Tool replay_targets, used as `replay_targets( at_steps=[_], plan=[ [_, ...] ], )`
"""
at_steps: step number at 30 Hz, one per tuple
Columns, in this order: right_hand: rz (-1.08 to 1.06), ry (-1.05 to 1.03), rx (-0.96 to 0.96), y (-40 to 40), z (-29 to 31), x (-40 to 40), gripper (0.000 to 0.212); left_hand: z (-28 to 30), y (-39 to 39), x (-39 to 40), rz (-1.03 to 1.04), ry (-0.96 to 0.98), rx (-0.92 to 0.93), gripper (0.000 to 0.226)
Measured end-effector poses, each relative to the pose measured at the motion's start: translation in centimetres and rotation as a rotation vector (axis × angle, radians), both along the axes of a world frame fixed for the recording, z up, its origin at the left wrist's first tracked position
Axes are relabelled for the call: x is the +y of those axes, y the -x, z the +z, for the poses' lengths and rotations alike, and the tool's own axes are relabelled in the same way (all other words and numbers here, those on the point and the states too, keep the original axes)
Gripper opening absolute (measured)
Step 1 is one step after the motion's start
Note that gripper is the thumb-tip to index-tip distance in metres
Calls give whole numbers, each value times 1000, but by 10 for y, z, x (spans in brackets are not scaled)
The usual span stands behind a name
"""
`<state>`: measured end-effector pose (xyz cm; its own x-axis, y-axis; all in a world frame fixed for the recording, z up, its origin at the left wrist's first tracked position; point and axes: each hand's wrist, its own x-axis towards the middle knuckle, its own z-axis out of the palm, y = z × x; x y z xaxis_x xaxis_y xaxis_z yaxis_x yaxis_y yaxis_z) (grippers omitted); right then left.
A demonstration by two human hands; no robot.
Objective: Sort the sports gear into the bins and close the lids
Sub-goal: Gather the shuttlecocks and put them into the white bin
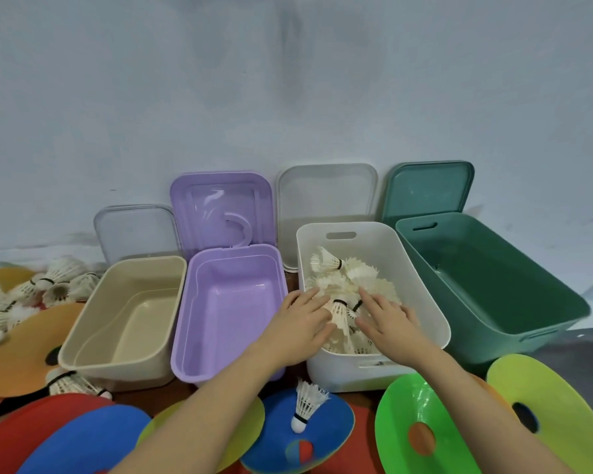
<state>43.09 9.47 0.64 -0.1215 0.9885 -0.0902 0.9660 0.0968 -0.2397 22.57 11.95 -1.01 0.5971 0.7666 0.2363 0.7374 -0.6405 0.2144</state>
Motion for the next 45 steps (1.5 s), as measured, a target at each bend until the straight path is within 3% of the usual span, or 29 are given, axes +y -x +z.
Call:
replay_targets(
  at_steps=[2, 9, 13, 17, 19, 21, 23, 27, 34, 39, 45],
  plan=[
    [-1, -2, 49, 2, 0, -2, 56, -2, 1, -4, 34, 67, 21, 43],
    [1, 108, -95, 4, -4, -1, 46, 6, 1, -10, 81, 140, 173, 46],
    [-31, -72, -60, 10, 2, -4, 47, 14, 7, -18, 155, 100, 85, 48],
    [16, -241, 15, 33, 9, -8, 46, 31, 28, -28, 250, 33, -11, 76],
    [61, -304, 56, 50, 13, -8, 43, 40, 44, -31, 296, 20, 5, 66],
    [117, -361, 100, 72, 16, -6, 40, 44, 66, -34, 339, 23, 33, 48],
    [166, -385, 172, 96, 17, -5, 40, 49, 91, -41, 381, 12, 54, 47],
    [253, -390, 290, 154, 18, -5, 48, 55, 151, -58, 467, 5, 33, 66],
    [371, -338, 386, 273, 12, -15, 46, 53, 270, -88, 573, 4, 21, 74],
    [403, -283, 421, 362, 8, -32, 44, 36, 361, -106, 640, 51, -14, 43],
    [446, -233, 423, 455, -6, -40, 45, 5, 457, -113, 698, 134, -71, 41]
  ],
)
